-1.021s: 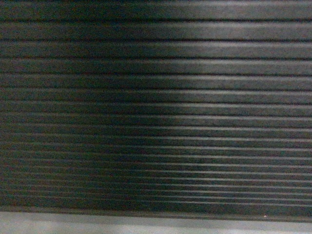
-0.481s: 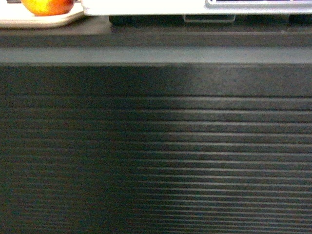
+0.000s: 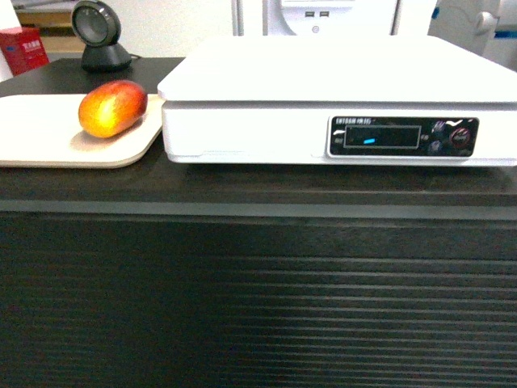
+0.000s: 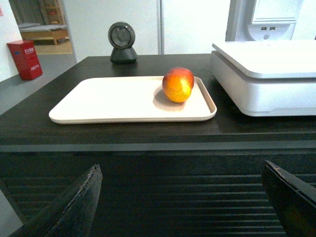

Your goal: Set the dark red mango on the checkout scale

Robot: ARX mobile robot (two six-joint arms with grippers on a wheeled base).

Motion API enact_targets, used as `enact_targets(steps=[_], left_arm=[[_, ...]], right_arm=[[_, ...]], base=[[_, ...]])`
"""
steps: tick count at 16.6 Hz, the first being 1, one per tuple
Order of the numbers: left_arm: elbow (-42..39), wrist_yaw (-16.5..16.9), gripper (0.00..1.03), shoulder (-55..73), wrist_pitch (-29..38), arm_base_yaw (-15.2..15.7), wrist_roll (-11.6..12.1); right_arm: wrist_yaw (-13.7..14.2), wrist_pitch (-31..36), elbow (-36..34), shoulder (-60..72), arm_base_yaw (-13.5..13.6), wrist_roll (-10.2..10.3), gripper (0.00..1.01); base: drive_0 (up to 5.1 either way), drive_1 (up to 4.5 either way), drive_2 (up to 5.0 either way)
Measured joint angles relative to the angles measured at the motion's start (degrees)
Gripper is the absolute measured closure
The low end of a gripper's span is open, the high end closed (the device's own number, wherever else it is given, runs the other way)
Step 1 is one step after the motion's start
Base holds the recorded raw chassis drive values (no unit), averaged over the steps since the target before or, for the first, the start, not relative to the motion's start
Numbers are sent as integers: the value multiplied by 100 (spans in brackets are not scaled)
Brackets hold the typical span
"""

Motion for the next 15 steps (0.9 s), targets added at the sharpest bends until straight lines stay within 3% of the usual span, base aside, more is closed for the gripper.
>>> enact_targets(steps=[15], left_arm=[[2, 0, 5, 0, 2, 0, -2]], right_arm=[[0, 7, 0, 0, 0, -7, 3]], base=[[0, 0, 0]])
